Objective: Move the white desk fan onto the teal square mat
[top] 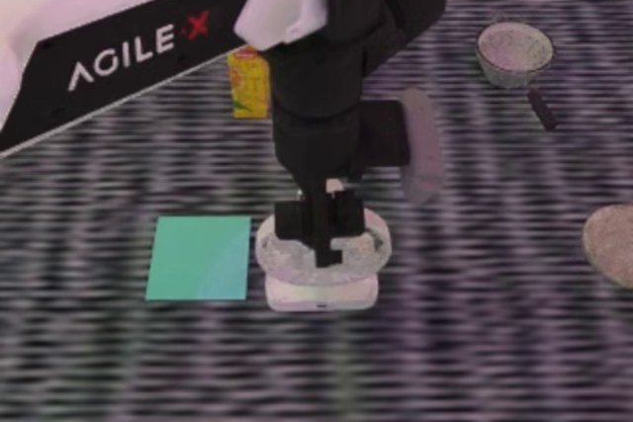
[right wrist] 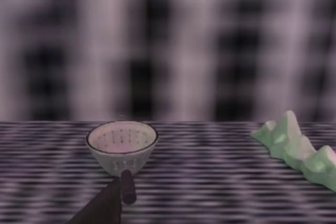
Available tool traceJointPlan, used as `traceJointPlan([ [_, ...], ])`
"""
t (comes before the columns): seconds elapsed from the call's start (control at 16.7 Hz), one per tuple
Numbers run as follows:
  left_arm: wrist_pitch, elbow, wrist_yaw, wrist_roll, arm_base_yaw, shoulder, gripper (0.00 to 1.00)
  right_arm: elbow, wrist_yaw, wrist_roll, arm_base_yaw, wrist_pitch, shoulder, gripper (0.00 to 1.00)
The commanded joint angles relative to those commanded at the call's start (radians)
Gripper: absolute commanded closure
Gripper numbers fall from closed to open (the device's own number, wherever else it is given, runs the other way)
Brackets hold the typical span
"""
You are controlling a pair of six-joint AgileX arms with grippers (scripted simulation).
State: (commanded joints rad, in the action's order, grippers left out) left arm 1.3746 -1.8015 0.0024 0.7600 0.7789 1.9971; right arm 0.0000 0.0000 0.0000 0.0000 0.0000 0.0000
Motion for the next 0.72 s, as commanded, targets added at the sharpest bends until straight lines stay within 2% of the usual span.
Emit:
traceJointPlan([
  [0.18, -0.002, 0.003, -0.001, 0.004, 0.003, 0.003, 1.0, 0.0, 0.0, 0.0, 0.0, 0.0, 0.0, 0.0],
  [0.3, 0.003, 0.009, 0.0, 0.04, -0.03, -0.005, 1.0, 0.0, 0.0, 0.0, 0.0, 0.0, 0.0, 0.0],
  [0.72, 0.034, 0.057, 0.002, 0.313, -0.296, -0.078, 1.0, 0.0, 0.0, 0.0, 0.0, 0.0, 0.0, 0.0],
])
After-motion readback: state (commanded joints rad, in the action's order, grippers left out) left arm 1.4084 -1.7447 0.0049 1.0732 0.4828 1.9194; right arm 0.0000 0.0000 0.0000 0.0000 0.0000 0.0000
